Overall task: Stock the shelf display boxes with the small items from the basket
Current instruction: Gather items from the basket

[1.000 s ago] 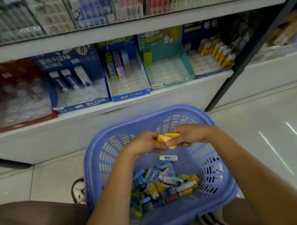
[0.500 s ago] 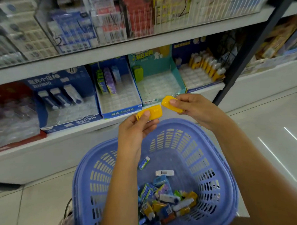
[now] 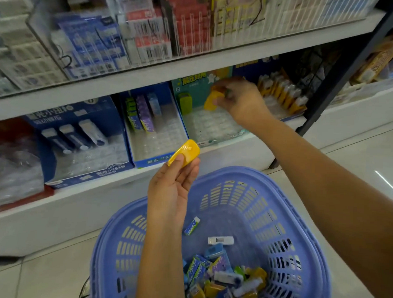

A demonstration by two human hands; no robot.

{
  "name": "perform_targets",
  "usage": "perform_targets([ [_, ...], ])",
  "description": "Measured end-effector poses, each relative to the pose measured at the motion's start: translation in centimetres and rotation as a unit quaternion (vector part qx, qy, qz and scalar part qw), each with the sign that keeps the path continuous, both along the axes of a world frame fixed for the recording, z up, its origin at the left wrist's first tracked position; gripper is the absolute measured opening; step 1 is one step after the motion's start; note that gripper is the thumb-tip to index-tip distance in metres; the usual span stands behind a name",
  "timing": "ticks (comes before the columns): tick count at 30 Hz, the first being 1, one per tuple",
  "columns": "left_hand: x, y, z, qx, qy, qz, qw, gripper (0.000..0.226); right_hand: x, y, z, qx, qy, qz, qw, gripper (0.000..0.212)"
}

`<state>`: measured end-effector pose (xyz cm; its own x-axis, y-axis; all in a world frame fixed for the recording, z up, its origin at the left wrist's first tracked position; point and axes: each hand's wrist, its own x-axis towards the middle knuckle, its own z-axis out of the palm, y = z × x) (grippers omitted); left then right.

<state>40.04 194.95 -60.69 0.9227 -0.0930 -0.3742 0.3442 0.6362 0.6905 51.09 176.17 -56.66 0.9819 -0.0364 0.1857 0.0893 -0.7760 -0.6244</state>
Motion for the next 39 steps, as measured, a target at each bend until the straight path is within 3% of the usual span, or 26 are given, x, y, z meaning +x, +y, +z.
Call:
perform_targets([
  [4,-0.1,-0.7,0.0,-0.011,0.012,0.004,1.000,0.019,4.0,0.6,-0.1,-0.148,0.049,0.009,0.988,0.037],
  [7,-0.1,-0.8,-0.1,-0.017,0.015,0.005,1.000,0.019,4.8,1.0,-0.9,-0.146,0.058,0.016,0.987,0.028],
  [12,0.1,-0.7,-0.5,-0.025,0.025,0.003,0.999,0.019,4.9,1.3,-0.8,-0.147,0.020,0.068,0.987,0.039],
  [16,0.2,-0.6,-0.7,-0.033,0.030,-0.005,0.999,0.018,5.6,1.9,-0.2,-0.198,0.035,0.067,0.977,0.032],
  [19,0.3,-0.5,-0.7,-0.041,0.034,0.000,0.999,0.017,6.3,1.8,-0.5,-0.271,0.031,0.055,0.961,0.040],
  [26,-0.1,-0.9,0.2,-0.052,0.015,-0.017,0.998,0.018,5.1,2.1,-1.3,-0.240,0.049,0.018,0.969,0.034],
  [30,-0.5,-1.0,1.0,-0.061,0.000,-0.019,0.998,0.021,5.3,2.6,-1.2,-0.237,0.086,0.002,0.968,0.043],
  [35,-1.1,-0.7,1.3,-0.058,0.001,-0.003,0.998,0.017,4.4,2.5,-0.4,-0.369,0.133,0.054,0.918,0.055],
  [37,-1.2,-0.7,1.3,-0.043,0.008,0.003,0.999,0.016,3.0,2.5,0.1,-0.334,0.132,0.040,0.932,0.056],
  [39,-1.0,-0.8,1.2,-0.023,0.010,0.011,1.000,0.011,1.1,2.4,0.6,-0.197,0.090,-0.001,0.976,0.046],
])
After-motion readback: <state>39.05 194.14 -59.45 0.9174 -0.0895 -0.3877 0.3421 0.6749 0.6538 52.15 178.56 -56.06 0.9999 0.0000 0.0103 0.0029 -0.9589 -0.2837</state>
